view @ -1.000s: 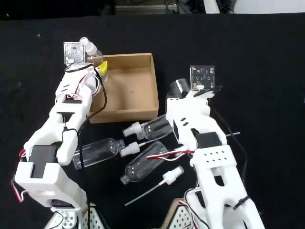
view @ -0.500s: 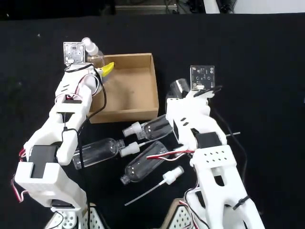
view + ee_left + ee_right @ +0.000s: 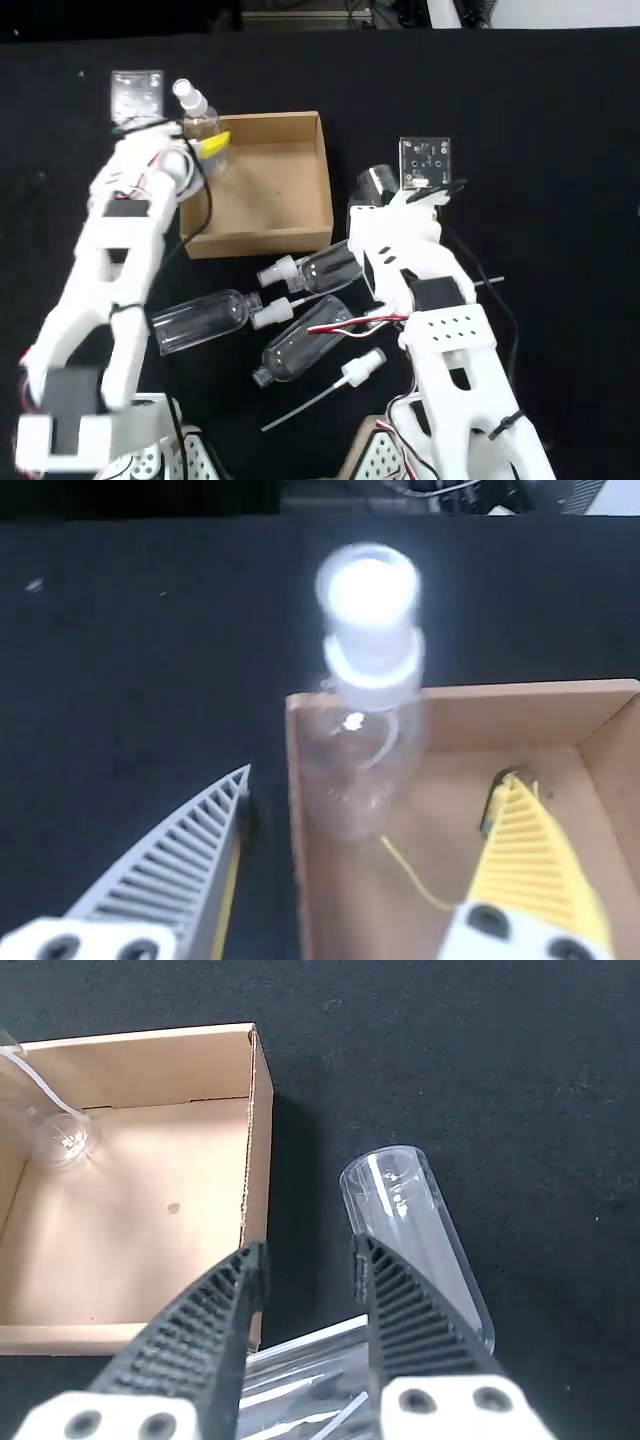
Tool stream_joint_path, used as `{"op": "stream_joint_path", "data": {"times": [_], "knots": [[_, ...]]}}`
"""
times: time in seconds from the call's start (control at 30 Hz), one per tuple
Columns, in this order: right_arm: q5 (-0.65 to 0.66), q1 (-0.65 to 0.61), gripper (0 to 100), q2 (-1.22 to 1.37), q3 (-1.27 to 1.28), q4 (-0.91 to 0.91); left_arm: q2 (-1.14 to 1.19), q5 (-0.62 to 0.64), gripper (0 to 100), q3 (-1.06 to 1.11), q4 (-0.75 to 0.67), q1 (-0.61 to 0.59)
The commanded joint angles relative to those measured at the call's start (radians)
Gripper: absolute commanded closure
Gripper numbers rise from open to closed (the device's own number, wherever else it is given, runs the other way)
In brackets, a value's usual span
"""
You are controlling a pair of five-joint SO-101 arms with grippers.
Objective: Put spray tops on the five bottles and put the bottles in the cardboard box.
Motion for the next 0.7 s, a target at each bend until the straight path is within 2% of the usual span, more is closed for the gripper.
{"op": "stream_joint_path", "data": {"times": [0.0, 0.17, 0.33, 0.43, 0.57, 0.67], "knots": [[-0.006, -0.008, 89.1, -0.030, -0.004, -0.028, -0.241, -0.023, 66, -0.036, 0.236, -0.050], [-0.006, -0.008, 89.1, -0.028, -0.002, -0.028, -0.470, -0.210, 66, -0.033, 0.545, -0.096], [-0.008, -0.008, 89.1, -0.028, -0.002, -0.028, -0.626, -0.535, 66, -0.035, 0.878, -0.077], [-0.008, -0.008, 89.1, -0.028, -0.002, -0.028, -0.643, -0.667, 66, -0.036, 1.068, -0.027], [-0.008, -0.008, 89.1, -0.028, -0.002, -0.028, -0.643, -0.758, 66, -0.024, 1.250, 0.096], [-0.008, -0.006, 89.1, -0.028, -0.002, -0.028, -0.643, -0.766, 66, 0.010, 1.278, 0.182]]}}
